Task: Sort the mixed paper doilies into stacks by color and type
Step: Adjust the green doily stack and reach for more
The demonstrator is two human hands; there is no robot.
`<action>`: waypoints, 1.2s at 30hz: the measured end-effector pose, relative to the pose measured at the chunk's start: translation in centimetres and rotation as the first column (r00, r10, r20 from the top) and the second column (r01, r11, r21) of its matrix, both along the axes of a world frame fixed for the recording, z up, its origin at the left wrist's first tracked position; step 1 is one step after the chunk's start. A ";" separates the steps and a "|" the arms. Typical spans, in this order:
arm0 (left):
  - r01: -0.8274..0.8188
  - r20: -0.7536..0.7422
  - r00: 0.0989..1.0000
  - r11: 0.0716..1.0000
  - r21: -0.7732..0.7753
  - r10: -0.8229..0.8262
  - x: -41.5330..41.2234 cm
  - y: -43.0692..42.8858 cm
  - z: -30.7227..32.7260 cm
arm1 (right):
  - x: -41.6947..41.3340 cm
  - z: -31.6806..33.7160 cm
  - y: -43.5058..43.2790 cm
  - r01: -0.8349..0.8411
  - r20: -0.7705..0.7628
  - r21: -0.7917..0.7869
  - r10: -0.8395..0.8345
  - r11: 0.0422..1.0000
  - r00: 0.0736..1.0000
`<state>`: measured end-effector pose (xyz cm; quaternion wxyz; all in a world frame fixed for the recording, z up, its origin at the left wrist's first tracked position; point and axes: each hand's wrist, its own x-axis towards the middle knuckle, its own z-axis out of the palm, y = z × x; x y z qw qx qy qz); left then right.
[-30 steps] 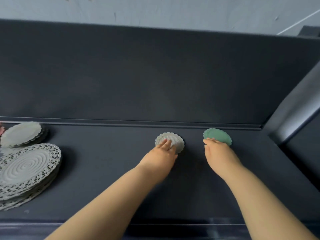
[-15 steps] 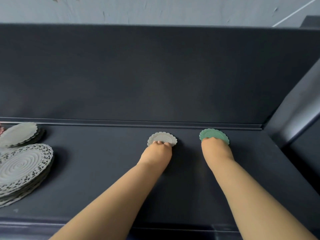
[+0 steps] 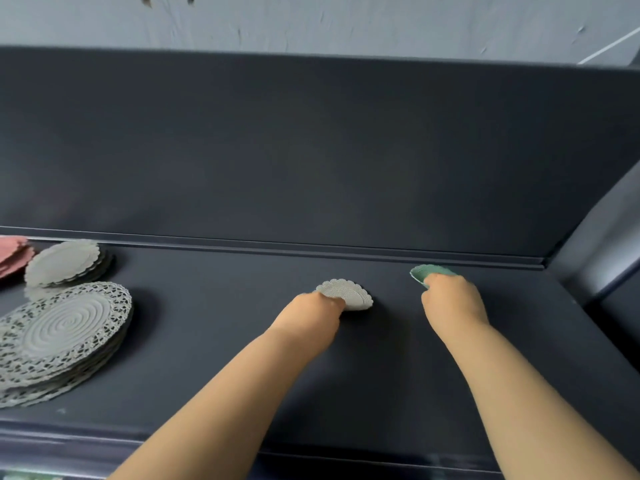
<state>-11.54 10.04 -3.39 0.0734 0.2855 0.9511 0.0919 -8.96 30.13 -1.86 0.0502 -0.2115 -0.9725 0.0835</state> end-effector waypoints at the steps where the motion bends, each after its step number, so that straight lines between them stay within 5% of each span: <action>1: -0.002 -0.026 1.000 0.999 0.048 0.003 0.4 -0.9 0.0 | 0.5 0.0 -0.6 0.005 -0.079 -0.119 -0.015 0.993 0.997; 4: -0.077 -0.129 0.984 0.954 0.291 0.119 1.5 -4.4 0.3 | 2.1 0.1 -4.1 -0.128 -0.319 -0.344 0.012 0.930 0.948; 7: -0.083 -0.233 0.937 0.815 0.574 0.260 2.1 -8.1 1.1 | 2.8 0.3 -8.9 -0.260 -0.478 -0.367 0.059 0.893 0.876; 10: -0.029 -0.321 0.885 0.729 0.684 0.337 2.3 -12.5 2.2 | 2.2 0.3 -13.9 -0.329 -0.518 -0.368 0.103 0.870 0.849; 18: -0.059 -0.396 0.832 0.772 0.633 0.388 0.2 -29.2 1.7 | -1.1 0.6 -30.1 -0.403 -0.656 -0.319 0.108 0.858 0.747; 23: -0.143 -0.312 0.850 0.757 0.638 0.424 -1.0 -38.3 0.6 | -2.3 0.9 -38.2 -0.390 -0.615 -0.430 0.052 0.814 0.787; 27: -0.171 -0.269 0.872 0.770 0.615 0.408 -1.5 -42.7 -0.4 | -2.4 0.5 -43.7 -0.456 -0.674 -0.255 0.181 0.852 0.716; 33: -0.147 -0.271 0.891 0.798 0.584 0.363 -0.6 -45.5 -1.2 | -1.4 -1.8 -47.6 -0.494 -0.419 -0.191 0.385 0.848 0.822; 36: -0.147 -0.281 0.885 0.797 0.586 0.370 -0.3 -45.9 -1.4 | -1.7 -1.8 -47.7 -0.494 -0.413 -0.187 0.388 0.849 0.824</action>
